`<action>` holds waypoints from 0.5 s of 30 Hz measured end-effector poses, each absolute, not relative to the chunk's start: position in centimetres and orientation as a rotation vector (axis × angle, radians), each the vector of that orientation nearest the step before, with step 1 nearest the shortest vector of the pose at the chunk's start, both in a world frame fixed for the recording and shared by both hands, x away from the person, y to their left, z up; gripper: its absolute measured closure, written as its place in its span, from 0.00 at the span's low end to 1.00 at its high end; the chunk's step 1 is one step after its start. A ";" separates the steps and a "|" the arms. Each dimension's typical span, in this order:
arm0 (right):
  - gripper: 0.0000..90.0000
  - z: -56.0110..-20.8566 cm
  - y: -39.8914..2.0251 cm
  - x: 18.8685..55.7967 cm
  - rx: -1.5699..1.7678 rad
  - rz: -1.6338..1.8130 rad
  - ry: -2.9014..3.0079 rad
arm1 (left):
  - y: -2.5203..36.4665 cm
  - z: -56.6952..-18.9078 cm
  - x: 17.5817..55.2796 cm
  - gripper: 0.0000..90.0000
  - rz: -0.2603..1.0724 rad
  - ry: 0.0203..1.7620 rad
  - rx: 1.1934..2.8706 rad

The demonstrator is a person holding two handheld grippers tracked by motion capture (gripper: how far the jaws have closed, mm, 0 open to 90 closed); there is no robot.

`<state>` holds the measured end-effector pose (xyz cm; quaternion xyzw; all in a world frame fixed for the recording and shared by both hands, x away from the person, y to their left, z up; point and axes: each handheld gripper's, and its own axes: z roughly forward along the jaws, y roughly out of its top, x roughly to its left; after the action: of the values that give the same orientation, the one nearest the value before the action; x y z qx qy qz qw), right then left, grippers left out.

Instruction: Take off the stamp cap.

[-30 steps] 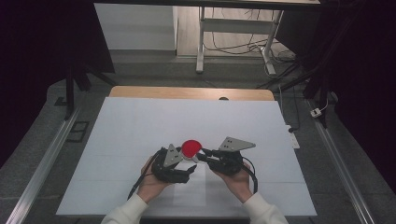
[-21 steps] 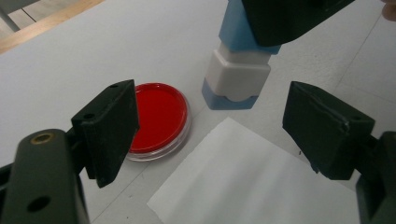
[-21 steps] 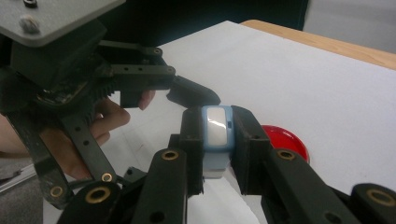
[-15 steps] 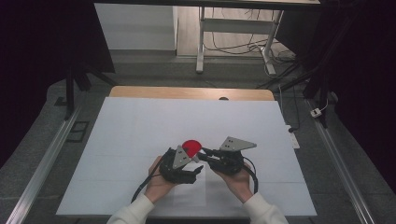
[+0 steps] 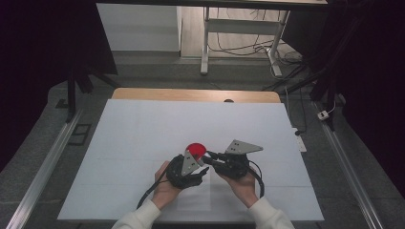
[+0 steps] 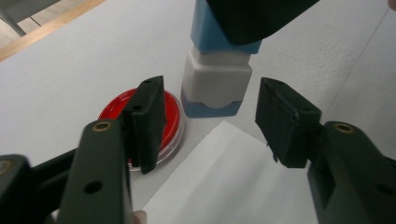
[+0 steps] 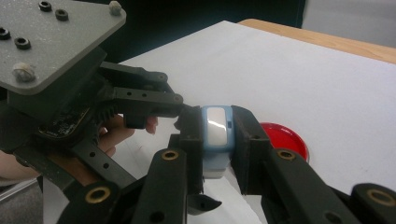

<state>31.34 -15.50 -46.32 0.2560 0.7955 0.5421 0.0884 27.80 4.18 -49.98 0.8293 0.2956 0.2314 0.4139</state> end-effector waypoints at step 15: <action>0.83 -46.4 -15.6 31.4 0.775 1.619 2.356 | 4.1 -50.1 27.8 0.63 0.590 0.737 2.086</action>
<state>31.38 -15.59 -46.36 0.2607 0.7923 0.5443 0.0896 27.79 4.09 -50.07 0.8296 0.2930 0.2348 0.4132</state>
